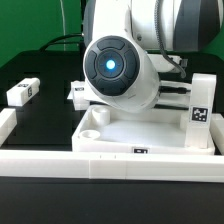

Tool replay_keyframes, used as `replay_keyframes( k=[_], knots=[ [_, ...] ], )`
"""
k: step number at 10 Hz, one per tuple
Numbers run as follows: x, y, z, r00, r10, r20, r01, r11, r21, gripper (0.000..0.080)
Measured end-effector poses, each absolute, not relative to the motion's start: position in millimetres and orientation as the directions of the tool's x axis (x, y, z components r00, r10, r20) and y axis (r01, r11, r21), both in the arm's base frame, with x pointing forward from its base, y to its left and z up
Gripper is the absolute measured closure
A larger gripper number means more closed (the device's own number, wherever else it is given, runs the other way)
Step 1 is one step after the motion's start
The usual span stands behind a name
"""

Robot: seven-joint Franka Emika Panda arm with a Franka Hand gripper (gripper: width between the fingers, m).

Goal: Assemble desk

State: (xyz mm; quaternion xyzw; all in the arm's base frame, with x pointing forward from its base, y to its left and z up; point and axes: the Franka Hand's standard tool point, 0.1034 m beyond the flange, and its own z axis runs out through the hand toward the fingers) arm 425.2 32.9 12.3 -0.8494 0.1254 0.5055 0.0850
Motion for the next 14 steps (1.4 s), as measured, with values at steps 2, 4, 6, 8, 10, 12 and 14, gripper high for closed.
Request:
replay_keyframes(
  k=[2,4,6,8,10,12,14],
  knots=[
    [426,32,12.5,0.459,-0.128,-0.879,-0.3,-0.954,-0.018,0.0511],
    [431,28,18.1,0.47,-0.123,-0.874,-0.3,-0.953,-0.028,0.0511],
    [445,20,43.7,0.471,-0.088,-0.878,-0.295,-0.953,-0.063,0.0509],
    [468,14,71.1,0.497,-0.043,-0.867,-0.272,-0.956,-0.108,0.0509],
    [476,14,73.9,0.548,-0.017,-0.836,-0.244,-0.96,-0.141,0.0509],
    [476,14,72.7,0.548,-0.018,-0.836,-0.245,-0.959,-0.14,0.0509],
    [486,10,80.4,0.568,-0.021,-0.822,-0.244,-0.959,-0.144,0.0509]
  ],
)
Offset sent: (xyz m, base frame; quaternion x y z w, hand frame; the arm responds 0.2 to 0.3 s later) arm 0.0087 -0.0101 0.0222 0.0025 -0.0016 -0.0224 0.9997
